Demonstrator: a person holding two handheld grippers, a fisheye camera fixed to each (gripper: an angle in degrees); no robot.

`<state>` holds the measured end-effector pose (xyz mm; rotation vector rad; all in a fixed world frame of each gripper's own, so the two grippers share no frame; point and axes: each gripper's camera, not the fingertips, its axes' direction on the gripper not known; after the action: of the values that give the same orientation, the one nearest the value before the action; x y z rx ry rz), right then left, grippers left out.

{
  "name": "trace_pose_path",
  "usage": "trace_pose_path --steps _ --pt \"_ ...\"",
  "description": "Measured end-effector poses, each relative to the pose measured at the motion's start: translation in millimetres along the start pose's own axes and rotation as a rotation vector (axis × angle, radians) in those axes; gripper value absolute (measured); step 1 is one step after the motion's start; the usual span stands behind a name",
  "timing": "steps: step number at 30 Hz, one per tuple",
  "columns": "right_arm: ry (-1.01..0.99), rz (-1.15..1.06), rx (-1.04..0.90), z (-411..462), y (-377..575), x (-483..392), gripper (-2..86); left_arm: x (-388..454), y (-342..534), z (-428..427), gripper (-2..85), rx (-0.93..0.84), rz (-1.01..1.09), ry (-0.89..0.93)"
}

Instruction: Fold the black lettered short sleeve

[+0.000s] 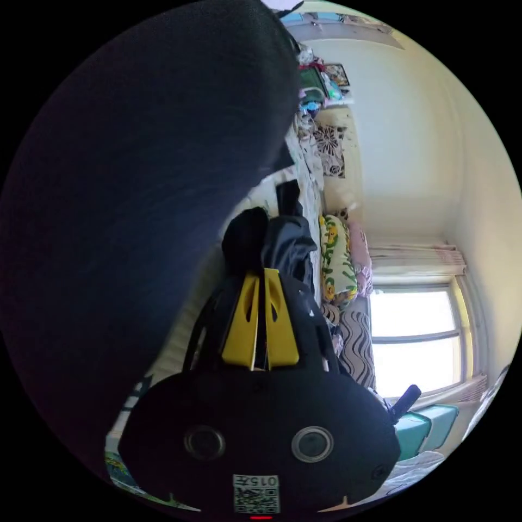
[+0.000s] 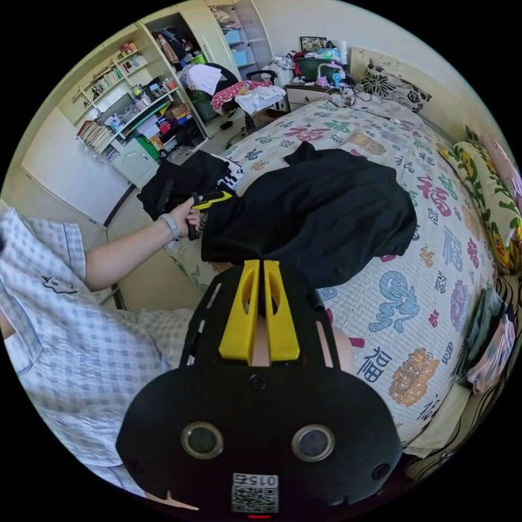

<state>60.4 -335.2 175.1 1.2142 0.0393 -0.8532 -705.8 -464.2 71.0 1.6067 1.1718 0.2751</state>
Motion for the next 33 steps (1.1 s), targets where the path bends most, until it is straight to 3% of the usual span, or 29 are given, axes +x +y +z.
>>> trace_pose_path --steps 5,8,10,11,13,16,19,23,26,28,30,31,33 --pt "-0.072 -0.003 0.052 -14 10 24 -0.2 128 -82 13 -0.8 0.095 0.124 0.086" --pt "-0.11 -0.058 0.148 -34 -6 33 -0.2 281 -155 23 -0.9 0.148 0.296 0.125" --pt "-0.069 -0.128 0.25 -56 -30 32 -0.3 452 -177 21 -0.9 0.188 0.493 0.141" --pt "-0.072 -0.141 0.278 -63 -36 31 -0.3 499 -172 19 -0.9 0.196 0.554 0.154" --pt "-0.113 -0.193 0.394 -94 -53 25 -0.3 683 -116 16 -0.9 0.201 0.869 0.17" --pt "-0.074 -0.251 0.543 -128 -56 14 -0.2 851 -5 35 -0.9 0.121 1.208 0.228" --pt "-0.058 -0.186 0.687 -144 -39 23 0.0 928 120 78 -0.8 0.036 1.432 0.245" --pt "-0.151 -0.054 0.702 -129 7 52 0.2 908 243 168 -0.6 -0.232 1.545 0.303" --pt "-0.256 0.015 0.494 -86 56 73 0.4 806 317 263 0.3 -0.53 1.434 0.386" --pt "-0.437 0.01 0.344 -62 109 84 1.0 691 375 353 2.7 -0.856 1.299 0.426" --pt "-0.47 0.039 0.224 -55 146 89 2.0 599 407 415 5.0 -1.128 1.098 0.456" --pt "-0.454 0.027 0.11 -50 165 89 3.5 542 413 436 5.5 -1.171 0.933 0.516" --pt "-0.512 0.017 0.091 -59 191 97 5.5 477 404 442 5.4 -1.123 0.732 0.619"
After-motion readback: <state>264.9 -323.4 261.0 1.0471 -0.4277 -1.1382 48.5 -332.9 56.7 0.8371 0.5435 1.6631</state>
